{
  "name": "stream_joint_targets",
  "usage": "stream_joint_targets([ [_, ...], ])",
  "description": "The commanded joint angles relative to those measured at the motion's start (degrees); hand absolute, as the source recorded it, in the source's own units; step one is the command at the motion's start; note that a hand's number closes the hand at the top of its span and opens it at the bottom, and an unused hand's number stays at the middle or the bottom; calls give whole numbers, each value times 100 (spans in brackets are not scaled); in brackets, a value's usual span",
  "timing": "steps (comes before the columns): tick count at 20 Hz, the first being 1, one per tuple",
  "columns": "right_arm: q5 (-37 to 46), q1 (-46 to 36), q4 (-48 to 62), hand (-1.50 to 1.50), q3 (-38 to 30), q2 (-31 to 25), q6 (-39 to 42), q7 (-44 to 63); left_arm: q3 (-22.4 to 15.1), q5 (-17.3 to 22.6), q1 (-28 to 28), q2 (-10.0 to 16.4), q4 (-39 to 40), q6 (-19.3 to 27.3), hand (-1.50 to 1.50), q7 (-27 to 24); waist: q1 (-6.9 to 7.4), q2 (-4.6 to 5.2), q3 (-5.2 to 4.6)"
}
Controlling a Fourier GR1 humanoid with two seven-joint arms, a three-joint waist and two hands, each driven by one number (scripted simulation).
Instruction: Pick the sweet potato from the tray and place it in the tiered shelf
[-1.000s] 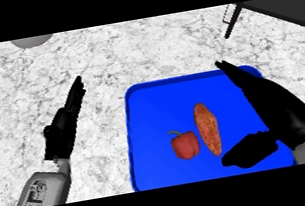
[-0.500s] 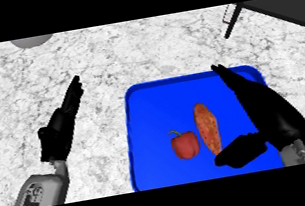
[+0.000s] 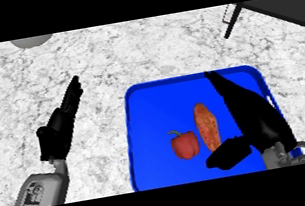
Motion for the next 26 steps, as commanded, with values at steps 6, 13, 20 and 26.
stream_joint_targets([
  [6,122,-32,435,-150,-279,109,582,145,-105,-290,-63,-275,-333,131,0,307,13,-3,3],
  [13,786,195,1001,-150,-146,455,319,-419,11,-396,184,-346,-273,63,0,166,11,2,3],
  [20,1014,477,766,-150,-379,620,621,-515,463,-310,-217,-184,214,-346,0,41,-8,3,2],
  [26,1513,440,1200,-150,-64,1201,428,-429,364,-458,-201,-414,-76,-228,0,264,2,3,2],
])
